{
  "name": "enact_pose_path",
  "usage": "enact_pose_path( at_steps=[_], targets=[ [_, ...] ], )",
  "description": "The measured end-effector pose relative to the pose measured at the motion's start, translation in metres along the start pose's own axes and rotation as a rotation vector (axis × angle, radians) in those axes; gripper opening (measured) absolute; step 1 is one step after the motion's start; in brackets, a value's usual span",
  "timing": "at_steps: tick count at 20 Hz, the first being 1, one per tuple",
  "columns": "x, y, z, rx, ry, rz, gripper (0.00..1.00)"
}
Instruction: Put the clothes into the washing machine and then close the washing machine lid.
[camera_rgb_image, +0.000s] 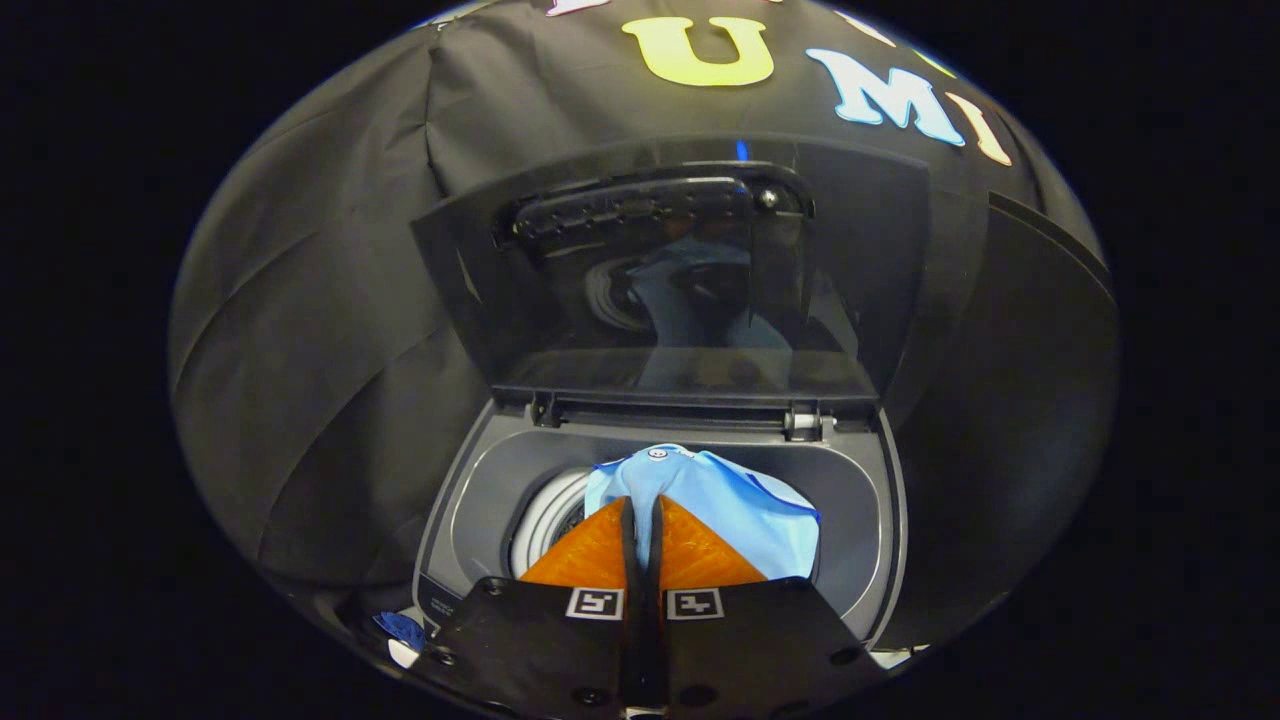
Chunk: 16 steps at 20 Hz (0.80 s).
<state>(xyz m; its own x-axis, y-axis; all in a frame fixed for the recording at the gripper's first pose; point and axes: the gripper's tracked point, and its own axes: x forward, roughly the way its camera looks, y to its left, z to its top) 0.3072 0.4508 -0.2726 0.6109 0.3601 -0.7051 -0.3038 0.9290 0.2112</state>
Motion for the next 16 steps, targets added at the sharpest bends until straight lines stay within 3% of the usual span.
enact_pose_path(
  at_steps=[4, 8, 16],
  targets=[
    [0.008, -0.001, -0.022, 0.003, 0.056, -0.009, 0.05],
    [0.009, -0.001, -0.027, 0.011, 0.053, -0.018, 0.18],
    [-0.001, -0.004, -0.012, 0.004, -0.056, -0.064, 0.99]
  ],
)
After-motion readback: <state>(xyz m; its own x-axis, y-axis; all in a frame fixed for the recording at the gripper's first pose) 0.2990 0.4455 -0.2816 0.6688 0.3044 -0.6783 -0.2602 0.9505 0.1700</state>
